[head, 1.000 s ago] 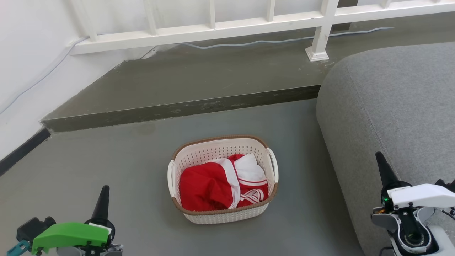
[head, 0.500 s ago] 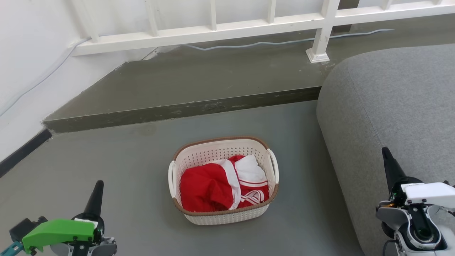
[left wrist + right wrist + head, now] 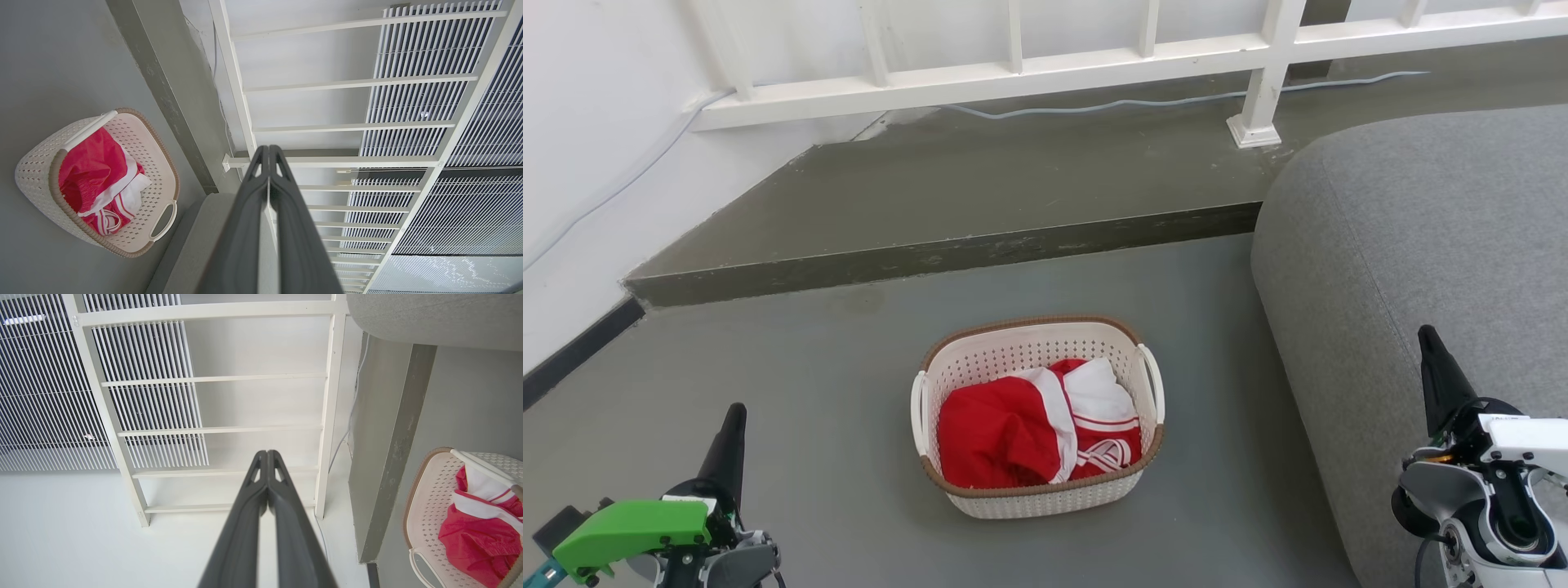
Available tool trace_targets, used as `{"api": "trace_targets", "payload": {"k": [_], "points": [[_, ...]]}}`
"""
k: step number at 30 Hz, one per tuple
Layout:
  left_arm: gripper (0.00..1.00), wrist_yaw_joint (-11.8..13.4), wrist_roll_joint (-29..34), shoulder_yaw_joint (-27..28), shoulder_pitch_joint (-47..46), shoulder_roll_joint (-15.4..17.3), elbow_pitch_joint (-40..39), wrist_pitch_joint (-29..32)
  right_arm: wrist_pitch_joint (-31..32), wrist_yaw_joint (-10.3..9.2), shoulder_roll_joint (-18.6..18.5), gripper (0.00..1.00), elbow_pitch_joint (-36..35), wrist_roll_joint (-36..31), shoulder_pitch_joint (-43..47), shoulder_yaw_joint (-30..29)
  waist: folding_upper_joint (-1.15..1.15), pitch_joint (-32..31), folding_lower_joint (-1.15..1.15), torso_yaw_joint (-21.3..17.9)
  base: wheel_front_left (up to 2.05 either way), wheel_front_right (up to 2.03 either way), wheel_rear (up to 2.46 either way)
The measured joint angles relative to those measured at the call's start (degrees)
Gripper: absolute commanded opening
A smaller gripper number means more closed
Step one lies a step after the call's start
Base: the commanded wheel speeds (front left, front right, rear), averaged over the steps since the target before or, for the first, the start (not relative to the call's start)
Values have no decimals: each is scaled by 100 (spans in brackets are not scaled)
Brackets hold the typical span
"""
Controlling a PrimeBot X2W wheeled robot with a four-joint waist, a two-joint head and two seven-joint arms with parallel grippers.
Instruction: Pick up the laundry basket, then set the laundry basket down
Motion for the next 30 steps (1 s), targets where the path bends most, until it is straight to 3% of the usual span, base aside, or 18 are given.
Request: {"api": "trace_targets", "payload": {"k": [30], "points": [[0, -3, -1, 12, -42, -5, 75, 18, 32, 1, 5, 0, 63, 1, -41, -20, 0, -3, 0, 0, 0, 0, 0]]}}
